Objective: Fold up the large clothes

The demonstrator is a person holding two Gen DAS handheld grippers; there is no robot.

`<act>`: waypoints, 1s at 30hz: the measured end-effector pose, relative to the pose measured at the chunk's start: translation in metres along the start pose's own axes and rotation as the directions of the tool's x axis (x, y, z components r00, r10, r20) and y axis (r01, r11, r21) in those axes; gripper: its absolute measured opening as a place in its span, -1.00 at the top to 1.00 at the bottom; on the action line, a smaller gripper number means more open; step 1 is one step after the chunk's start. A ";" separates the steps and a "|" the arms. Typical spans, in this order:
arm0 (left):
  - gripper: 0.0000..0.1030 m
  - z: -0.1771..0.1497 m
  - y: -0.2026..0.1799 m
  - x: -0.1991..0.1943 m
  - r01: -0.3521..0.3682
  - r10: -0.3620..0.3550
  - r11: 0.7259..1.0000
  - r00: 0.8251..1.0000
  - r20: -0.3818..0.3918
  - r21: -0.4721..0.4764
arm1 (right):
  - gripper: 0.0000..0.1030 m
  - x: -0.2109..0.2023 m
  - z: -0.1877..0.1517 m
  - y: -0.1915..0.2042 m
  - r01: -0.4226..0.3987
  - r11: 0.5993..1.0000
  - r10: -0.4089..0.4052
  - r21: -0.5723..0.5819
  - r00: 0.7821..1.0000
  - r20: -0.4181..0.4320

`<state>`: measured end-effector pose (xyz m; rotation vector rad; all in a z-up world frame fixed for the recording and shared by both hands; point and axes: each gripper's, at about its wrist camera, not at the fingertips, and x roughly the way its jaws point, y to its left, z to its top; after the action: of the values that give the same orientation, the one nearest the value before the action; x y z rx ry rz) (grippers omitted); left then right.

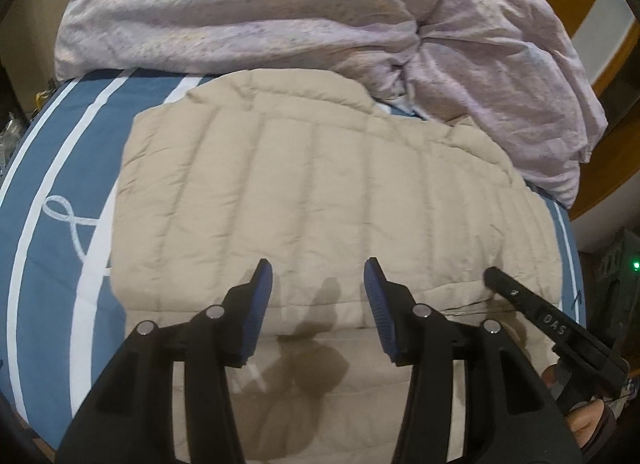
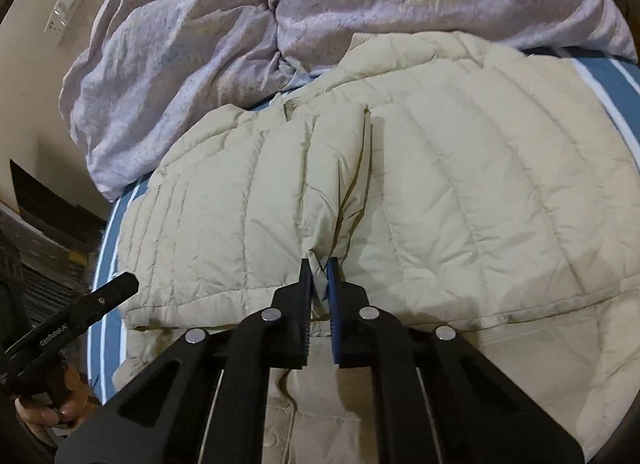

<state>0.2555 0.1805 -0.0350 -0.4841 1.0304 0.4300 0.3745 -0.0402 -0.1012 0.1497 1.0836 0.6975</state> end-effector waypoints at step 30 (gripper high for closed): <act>-0.06 -0.062 0.086 -0.050 0.025 -0.022 0.995 0.999 0.032 -0.094 | -0.22 -0.063 -0.042 -0.042 0.113 0.994 -0.113 -0.003 0.993 0.028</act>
<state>0.1418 0.2102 -0.0325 -0.5715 0.9767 0.4657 0.3399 -0.1190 -0.0917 0.0932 1.0557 0.5946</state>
